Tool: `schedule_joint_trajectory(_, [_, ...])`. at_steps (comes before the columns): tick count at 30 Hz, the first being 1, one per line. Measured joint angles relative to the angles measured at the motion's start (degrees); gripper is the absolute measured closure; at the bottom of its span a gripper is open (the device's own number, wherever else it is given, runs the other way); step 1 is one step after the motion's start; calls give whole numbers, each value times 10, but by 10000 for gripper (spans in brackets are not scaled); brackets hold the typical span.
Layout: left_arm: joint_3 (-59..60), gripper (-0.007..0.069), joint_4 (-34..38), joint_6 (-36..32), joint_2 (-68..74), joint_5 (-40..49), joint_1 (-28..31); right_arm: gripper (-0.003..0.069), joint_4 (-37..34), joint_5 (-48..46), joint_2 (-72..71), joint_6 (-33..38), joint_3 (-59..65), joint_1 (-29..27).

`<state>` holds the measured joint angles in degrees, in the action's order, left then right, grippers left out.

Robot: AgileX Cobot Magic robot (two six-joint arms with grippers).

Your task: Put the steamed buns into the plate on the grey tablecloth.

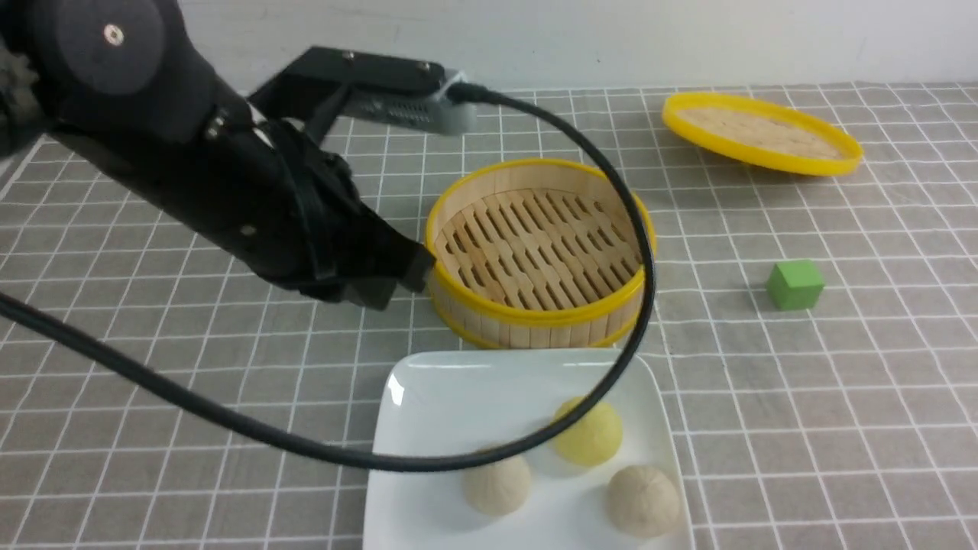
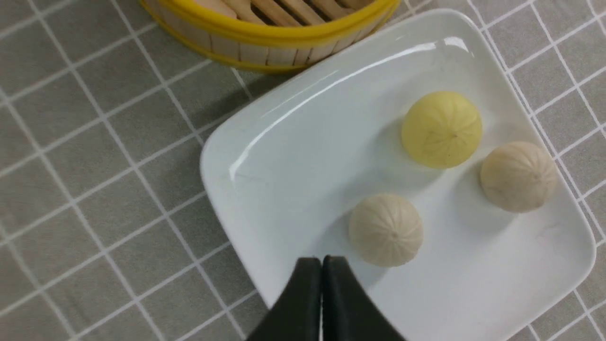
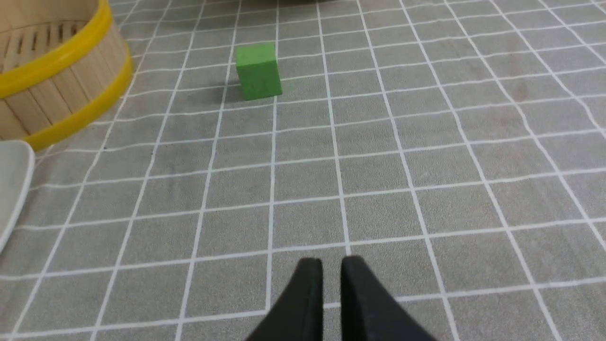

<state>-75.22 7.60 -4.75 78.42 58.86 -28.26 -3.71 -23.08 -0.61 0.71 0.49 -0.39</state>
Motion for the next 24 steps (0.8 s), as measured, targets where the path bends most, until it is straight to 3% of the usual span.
schedule_joint_trajectory(9, [-29, 622, -150, 84, -154, 119, 0, 566, 0, 4, 0, 0, 1, 0])
schedule_joint_trajectory(14, [112, 622, -154, 148, -319, 112, 0, 559, 0, 4, 0, 0, 1, 0])
schedule_joint_trajectory(18, [241, 622, -113, 187, -427, 30, 0, 554, 0, 4, 0, 0, 1, 0])
schedule_joint_trajectory(22, [391, 619, -69, 254, -540, -143, 0, 549, 0, 6, 0, 0, 1, 0])
schedule_joint_trajectory(24, [422, 615, -62, 272, -565, -186, 0, 547, 0, 6, 0, 0, 2, 0])
